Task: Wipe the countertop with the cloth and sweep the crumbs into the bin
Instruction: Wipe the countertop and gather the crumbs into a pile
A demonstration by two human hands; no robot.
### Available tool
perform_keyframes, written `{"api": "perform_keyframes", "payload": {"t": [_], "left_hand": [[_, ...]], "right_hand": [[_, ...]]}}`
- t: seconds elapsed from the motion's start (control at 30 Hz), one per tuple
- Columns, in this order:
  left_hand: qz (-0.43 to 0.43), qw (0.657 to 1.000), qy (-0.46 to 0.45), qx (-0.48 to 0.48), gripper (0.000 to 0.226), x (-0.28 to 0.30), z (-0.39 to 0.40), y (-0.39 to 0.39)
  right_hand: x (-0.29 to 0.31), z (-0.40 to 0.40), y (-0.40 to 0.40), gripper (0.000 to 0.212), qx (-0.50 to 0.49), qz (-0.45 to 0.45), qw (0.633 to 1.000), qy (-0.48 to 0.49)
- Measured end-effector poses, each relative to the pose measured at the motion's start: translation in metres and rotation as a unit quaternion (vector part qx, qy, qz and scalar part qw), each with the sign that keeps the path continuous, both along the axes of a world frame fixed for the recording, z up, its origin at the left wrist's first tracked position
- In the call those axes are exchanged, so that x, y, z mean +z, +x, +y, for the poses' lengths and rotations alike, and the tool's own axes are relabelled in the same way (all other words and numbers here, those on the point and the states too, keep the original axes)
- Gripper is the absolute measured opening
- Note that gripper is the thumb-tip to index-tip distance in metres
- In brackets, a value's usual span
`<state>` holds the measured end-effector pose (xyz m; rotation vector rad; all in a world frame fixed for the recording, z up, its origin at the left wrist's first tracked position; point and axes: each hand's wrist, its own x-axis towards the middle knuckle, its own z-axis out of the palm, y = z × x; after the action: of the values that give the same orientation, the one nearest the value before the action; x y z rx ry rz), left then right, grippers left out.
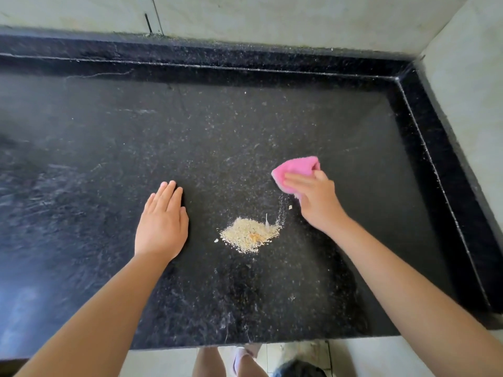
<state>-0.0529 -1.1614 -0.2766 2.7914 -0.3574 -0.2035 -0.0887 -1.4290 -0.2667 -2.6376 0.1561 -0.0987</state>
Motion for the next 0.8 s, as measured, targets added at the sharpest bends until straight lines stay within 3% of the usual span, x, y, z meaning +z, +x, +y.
{"api": "perform_keyframes", "payload": {"t": [0.07, 0.13, 0.2, 0.27, 0.43, 0.53, 0.6, 0.7, 0.8], "left_hand": [[-0.001, 1.0, -0.003, 0.002, 0.043, 0.001, 0.0, 0.0], [-0.003, 1.0, -0.005, 0.006, 0.043, 0.001, -0.001, 0.0], [-0.004, 1.0, -0.002, 0.009, 0.043, 0.002, -0.001, 0.0], [-0.006, 1.0, -0.002, 0.011, 0.043, 0.001, -0.001, 0.0], [-0.004, 1.0, -0.003, 0.019, 0.044, 0.0, -0.002, -0.001], [0.001, 1.0, -0.002, 0.018, 0.043, 0.0, -0.003, 0.0], [0.003, 1.0, -0.001, 0.017, 0.043, 0.0, -0.002, 0.002], [0.002, 1.0, -0.007, 0.018, 0.043, 0.0, -0.002, 0.002], [0.0, 1.0, -0.004, 0.018, 0.043, 0.001, -0.002, 0.002]], "right_hand": [[-0.007, 0.014, -0.027, 0.055, 0.076, -0.056, 0.995, -0.017], [-0.005, 0.02, -0.043, 0.043, 0.126, -0.064, 0.99, 0.003], [0.007, 0.01, -0.041, 0.036, 0.117, -0.084, 0.989, 0.028], [0.017, -0.013, -0.025, 0.043, 0.087, -0.101, 0.991, -0.008], [0.02, -0.093, 0.035, 0.042, -0.121, -0.008, 0.983, -0.137], [0.017, -0.111, 0.05, 0.028, -0.26, 0.079, 0.953, -0.135], [0.015, -0.105, 0.055, 0.032, -0.3, 0.121, 0.94, -0.11], [0.01, -0.075, 0.058, 0.029, -0.237, 0.122, 0.957, -0.119], [0.004, -0.029, 0.041, 0.037, -0.102, 0.048, 0.987, -0.118]]}}
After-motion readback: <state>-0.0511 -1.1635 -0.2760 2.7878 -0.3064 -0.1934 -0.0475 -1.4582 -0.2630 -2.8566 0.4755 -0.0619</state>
